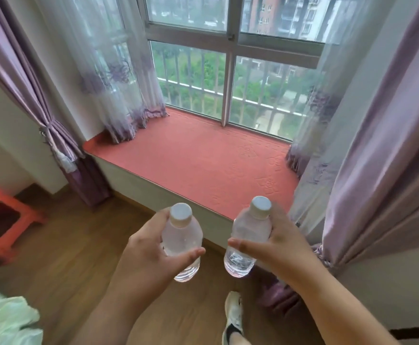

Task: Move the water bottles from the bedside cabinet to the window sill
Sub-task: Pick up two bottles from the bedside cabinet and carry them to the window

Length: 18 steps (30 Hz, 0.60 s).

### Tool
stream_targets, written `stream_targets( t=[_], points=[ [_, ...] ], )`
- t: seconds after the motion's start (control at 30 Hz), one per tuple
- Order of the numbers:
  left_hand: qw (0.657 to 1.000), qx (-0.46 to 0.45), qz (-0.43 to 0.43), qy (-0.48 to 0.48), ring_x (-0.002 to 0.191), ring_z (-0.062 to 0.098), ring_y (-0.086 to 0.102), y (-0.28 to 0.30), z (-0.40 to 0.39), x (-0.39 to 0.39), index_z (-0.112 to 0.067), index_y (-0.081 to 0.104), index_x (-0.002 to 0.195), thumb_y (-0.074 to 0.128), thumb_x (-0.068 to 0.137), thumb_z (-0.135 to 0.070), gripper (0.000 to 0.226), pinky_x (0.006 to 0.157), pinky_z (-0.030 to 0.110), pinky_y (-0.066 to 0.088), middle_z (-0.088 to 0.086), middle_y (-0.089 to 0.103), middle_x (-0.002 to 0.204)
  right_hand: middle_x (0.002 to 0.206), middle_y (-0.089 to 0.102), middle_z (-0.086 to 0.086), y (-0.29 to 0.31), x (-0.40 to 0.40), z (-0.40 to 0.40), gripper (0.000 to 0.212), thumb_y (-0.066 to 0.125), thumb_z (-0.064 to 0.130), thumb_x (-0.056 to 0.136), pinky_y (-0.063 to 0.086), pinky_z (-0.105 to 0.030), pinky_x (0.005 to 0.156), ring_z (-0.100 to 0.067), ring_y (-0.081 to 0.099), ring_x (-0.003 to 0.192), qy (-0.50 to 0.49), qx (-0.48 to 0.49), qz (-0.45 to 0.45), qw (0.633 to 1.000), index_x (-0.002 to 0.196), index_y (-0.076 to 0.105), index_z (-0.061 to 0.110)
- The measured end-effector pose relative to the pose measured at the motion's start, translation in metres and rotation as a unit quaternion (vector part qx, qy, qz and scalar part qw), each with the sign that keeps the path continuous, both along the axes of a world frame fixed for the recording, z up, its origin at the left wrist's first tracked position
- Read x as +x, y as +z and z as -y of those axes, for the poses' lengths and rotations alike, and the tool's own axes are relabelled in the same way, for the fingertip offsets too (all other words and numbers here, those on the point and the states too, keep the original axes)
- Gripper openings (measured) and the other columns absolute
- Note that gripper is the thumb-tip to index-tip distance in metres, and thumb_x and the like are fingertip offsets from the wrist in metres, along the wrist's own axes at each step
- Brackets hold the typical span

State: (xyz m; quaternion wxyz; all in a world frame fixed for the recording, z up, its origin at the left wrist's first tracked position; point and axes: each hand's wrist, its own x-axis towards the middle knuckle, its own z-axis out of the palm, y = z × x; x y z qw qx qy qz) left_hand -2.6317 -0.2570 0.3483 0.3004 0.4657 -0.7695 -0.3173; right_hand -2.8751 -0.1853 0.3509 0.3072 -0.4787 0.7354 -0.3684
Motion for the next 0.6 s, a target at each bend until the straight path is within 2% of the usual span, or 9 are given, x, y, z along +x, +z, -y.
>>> stream_targets(
  t=[0.13, 0.27, 0.47, 0.6],
  points=[
    [0.999, 0.013, 0.010, 0.031, 0.102, -0.002, 0.061, -0.004, 0.039, 0.000, -0.051, 0.055, 0.118, 0.091, 0.058, -0.051, 0.070, 0.073, 0.013, 0.049, -0.031, 0.062, 0.109, 0.104, 0.066, 0.020, -0.010, -0.002, 0.059, 0.068, 0.089, 0.058, 0.060, 0.056, -0.040, 0.090, 0.000, 0.063, 0.098, 0.019, -0.006, 0.023, 1.000, 0.113, 0.047, 0.051],
    [0.998, 0.031, 0.013, 0.053, 0.102, -0.002, 0.062, -0.002, 0.089, -0.010, -0.052, 0.057, 0.115, 0.093, 0.061, -0.044, 0.066, 0.076, 0.017, 0.049, -0.029, 0.065, 0.108, 0.105, 0.067, 0.026, -0.019, -0.016, 0.124, 0.066, 0.087, 0.061, 0.059, 0.056, -0.039, 0.090, 0.002, 0.064, 0.099, 0.054, -0.006, 0.041, 0.998, 0.113, 0.049, 0.057],
    [0.998, 0.044, 0.027, 0.048, 0.107, -0.004, 0.059, 0.003, 0.174, -0.051, -0.053, 0.056, 0.118, 0.092, 0.063, -0.040, 0.067, 0.081, 0.019, 0.047, -0.031, 0.064, 0.113, 0.106, 0.067, 0.023, -0.028, -0.051, 0.215, 0.069, 0.089, 0.051, 0.060, 0.056, -0.043, 0.090, -0.003, 0.065, 0.098, 0.071, 0.002, 0.071, 0.995, 0.118, 0.053, 0.047],
    [0.998, 0.050, -0.007, 0.045, 0.106, 0.001, 0.062, 0.002, 0.220, -0.086, -0.046, 0.061, 0.119, 0.094, 0.064, -0.035, 0.065, 0.083, 0.021, 0.048, -0.023, 0.067, 0.114, 0.103, 0.066, 0.023, -0.029, -0.083, 0.262, 0.064, 0.091, 0.040, 0.064, 0.055, -0.036, 0.086, 0.000, 0.062, 0.094, 0.050, -0.010, 0.062, 0.997, 0.115, 0.053, 0.048]
  ],
)
